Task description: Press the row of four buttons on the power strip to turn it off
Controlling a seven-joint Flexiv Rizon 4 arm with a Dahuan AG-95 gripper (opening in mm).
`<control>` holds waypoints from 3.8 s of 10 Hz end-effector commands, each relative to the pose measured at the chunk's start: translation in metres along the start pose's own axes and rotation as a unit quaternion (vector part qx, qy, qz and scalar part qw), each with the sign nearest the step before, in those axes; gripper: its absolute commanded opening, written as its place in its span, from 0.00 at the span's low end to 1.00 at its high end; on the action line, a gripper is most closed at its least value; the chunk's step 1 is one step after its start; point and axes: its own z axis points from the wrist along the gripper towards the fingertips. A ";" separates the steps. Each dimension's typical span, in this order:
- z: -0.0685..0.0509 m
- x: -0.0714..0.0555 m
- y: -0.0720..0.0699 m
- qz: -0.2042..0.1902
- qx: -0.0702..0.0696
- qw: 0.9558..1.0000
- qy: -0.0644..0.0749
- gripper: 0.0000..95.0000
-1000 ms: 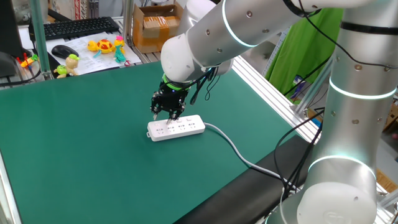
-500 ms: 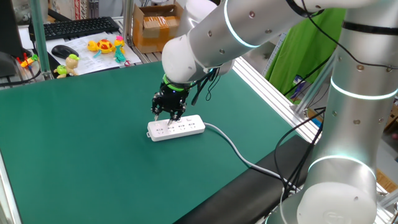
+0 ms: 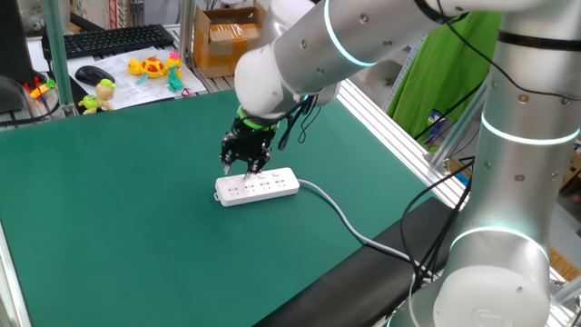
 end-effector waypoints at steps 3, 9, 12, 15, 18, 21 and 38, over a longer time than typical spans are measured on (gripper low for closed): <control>-0.001 0.000 -0.001 0.003 0.002 1.000 0.006 0.40; 0.000 0.000 -0.001 -0.004 0.007 1.000 0.004 0.40; -0.014 -0.001 -0.003 -0.030 0.022 0.999 0.014 0.40; -0.015 -0.001 -0.004 -0.058 0.030 0.998 0.013 0.40; -0.015 -0.001 -0.004 -0.137 0.062 0.989 -0.007 0.40; -0.015 -0.001 -0.004 -0.182 0.071 0.981 -0.013 0.40; -0.031 -0.019 -0.025 -0.403 0.080 0.912 0.002 0.40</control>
